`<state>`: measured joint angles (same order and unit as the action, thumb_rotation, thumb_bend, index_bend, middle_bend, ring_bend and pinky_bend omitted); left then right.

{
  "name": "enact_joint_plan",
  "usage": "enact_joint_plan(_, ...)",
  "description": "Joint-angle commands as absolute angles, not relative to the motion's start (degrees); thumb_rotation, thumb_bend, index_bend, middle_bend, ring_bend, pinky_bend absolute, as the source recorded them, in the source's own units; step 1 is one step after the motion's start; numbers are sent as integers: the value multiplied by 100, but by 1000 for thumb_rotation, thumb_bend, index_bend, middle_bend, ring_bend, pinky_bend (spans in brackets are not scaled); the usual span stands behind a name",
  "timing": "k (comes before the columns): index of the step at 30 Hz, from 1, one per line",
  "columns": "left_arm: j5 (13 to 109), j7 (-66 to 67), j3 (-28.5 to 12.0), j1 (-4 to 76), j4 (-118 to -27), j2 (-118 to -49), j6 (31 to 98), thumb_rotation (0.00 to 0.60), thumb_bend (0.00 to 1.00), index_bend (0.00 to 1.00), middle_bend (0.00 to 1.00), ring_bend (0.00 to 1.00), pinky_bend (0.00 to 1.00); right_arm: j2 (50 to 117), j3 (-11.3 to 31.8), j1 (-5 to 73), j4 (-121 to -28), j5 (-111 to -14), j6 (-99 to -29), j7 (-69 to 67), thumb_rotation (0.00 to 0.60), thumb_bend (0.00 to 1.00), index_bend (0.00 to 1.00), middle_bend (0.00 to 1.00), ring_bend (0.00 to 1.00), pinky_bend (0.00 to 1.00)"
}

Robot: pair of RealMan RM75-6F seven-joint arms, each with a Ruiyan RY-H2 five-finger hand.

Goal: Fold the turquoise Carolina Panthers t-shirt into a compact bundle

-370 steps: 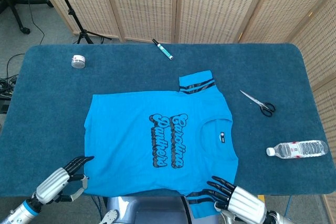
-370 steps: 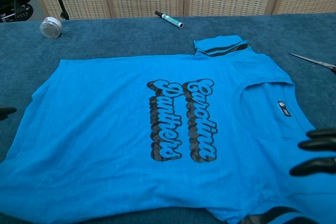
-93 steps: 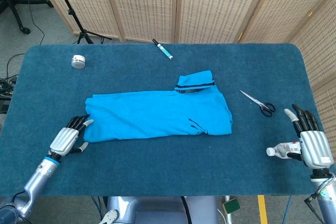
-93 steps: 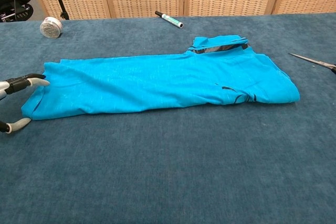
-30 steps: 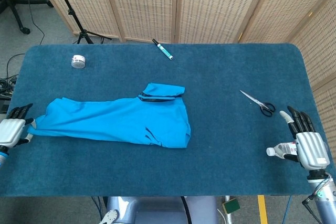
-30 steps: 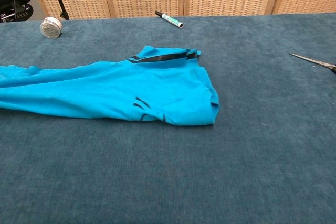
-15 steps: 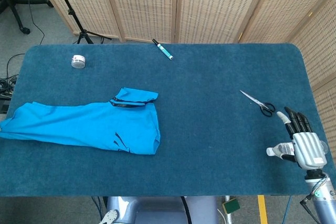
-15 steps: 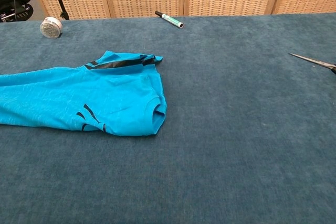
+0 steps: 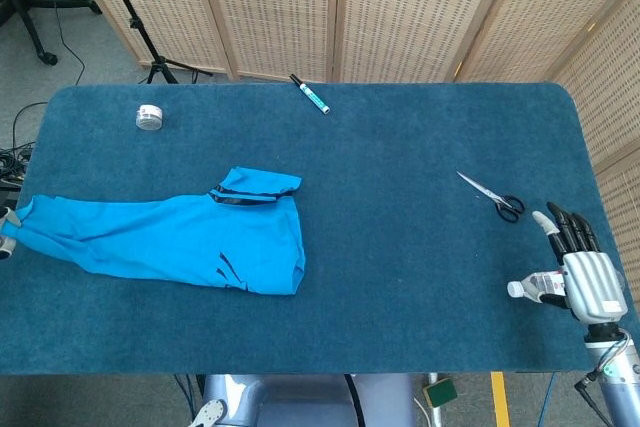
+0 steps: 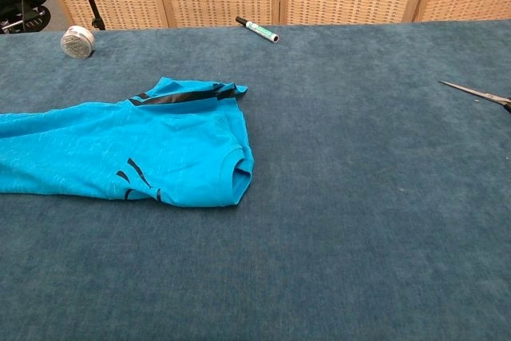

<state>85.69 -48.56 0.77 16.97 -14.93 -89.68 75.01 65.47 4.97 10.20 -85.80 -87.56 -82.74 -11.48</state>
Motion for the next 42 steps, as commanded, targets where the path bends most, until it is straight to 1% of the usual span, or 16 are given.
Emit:
enact_joint_plan(1,8736,-4696,0,1893,-1808,-8883,8153,600,551,818,0,0,0,6534,498,1013,-8590,-8768,-8290,-1165,600,0,29,0,0,21)
enact_joint_plan(4,8810,-4524,-28,2070,-2027,-8824,8332,600,550,818,0,0,0,6518,503,1004,-8603,-8769,-8311,-1188,600,0,29,0,0,22)
enact_joint_plan(7,8964,-4170,-54,2415,-2393,-8751,8522,600,549,819,0,0,0,6493,514,991,-8613,-8761,-8336,-1231,600,0,29,0,0,22)
enact_joint_plan(13,9325,-3285,-45,2948,-3365,-8589,8765,600,547,819,0,0,0,6450,530,973,-8628,-8743,-8356,-1308,600,0,29,0,0,21)
enact_joint_plan(17,9513,-2663,-127,3271,-4161,-8422,8857,600,547,820,0,0,0,6427,543,964,-8621,-8728,-8366,-1370,600,0,29,0,0,21)
enact_joint_plan(25,9937,-1398,-208,3903,-5337,-8273,8583,600,544,820,0,0,0,6400,550,951,-8631,-8740,-8392,-1431,600,0,29,0,0,22)
enact_joint_plan(29,10234,-853,-139,4162,-5774,-8342,8402,600,544,821,0,0,0,6380,560,938,-8633,-8725,-8407,-1466,600,0,29,0,0,21)
enact_joint_plan(33,10396,-508,-76,4278,-5971,-8418,8271,600,543,821,0,0,0,6374,562,939,-8631,-8723,-8399,-1483,600,0,29,0,0,21)
enact_joint_plan(42,10763,37,208,4495,-6084,-8931,7850,600,542,821,0,0,0,6371,565,939,-8624,-8722,-8391,-1496,600,0,29,0,0,22)
